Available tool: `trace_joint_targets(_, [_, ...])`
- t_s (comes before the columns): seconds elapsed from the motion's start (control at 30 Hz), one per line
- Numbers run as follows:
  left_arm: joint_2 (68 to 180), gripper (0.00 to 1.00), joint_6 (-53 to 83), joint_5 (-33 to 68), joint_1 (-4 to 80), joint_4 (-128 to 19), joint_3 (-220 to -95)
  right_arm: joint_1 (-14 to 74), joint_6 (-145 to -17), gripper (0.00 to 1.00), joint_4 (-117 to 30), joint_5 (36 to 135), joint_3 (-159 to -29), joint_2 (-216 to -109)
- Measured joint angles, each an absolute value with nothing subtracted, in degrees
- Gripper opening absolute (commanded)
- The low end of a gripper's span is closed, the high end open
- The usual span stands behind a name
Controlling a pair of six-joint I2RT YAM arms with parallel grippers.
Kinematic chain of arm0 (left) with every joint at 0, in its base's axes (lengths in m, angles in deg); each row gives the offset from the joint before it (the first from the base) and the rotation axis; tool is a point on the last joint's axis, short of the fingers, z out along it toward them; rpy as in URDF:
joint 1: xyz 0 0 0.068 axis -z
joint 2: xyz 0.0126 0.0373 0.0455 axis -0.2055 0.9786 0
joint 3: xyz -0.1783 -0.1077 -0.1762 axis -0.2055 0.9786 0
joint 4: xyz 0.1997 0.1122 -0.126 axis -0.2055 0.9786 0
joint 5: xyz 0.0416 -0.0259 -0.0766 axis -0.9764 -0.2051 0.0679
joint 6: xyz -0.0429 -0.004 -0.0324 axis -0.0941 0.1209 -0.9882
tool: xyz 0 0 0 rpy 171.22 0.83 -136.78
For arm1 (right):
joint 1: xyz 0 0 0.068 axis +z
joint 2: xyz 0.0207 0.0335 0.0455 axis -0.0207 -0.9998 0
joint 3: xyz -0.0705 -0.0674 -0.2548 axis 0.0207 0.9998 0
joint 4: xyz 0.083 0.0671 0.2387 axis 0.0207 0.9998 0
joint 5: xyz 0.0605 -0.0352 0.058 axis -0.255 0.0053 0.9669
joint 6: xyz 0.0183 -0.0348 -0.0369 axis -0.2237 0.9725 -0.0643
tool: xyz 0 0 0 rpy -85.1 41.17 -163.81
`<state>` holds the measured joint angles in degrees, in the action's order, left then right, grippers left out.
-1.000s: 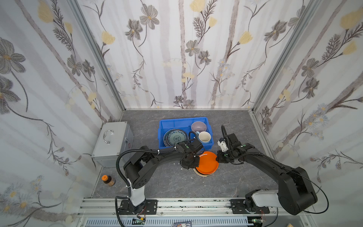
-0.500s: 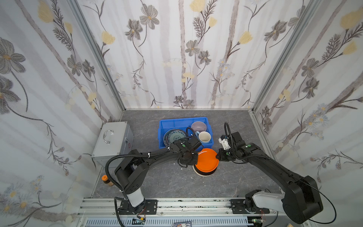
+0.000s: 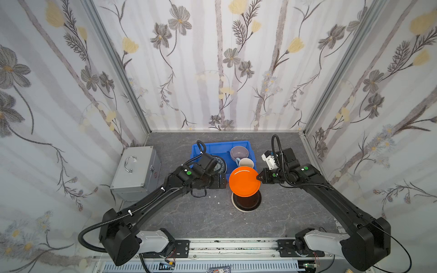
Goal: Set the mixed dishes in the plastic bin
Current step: 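Lift the orange plate off the black plate with both grippers, then carry the orange plate into the bin and lower it onto the plates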
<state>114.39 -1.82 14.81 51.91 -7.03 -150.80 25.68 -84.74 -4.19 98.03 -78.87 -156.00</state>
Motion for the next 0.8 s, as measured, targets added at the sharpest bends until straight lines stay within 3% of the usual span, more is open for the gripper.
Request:
trace_joint_targets(0.27, [107.5,1.0,-0.18,13.91,42.89,-4.49,-151.13,28.17,-85.31,0.05,-3.9,98.2,-93.23,-167.94])
trace_joint_targets(0.8, [113.71,1.0,4.8,19.14,28.94,-7.03,-154.73,32.74,-85.07,0.05,0.05,98.27,-130.14,-203.56])
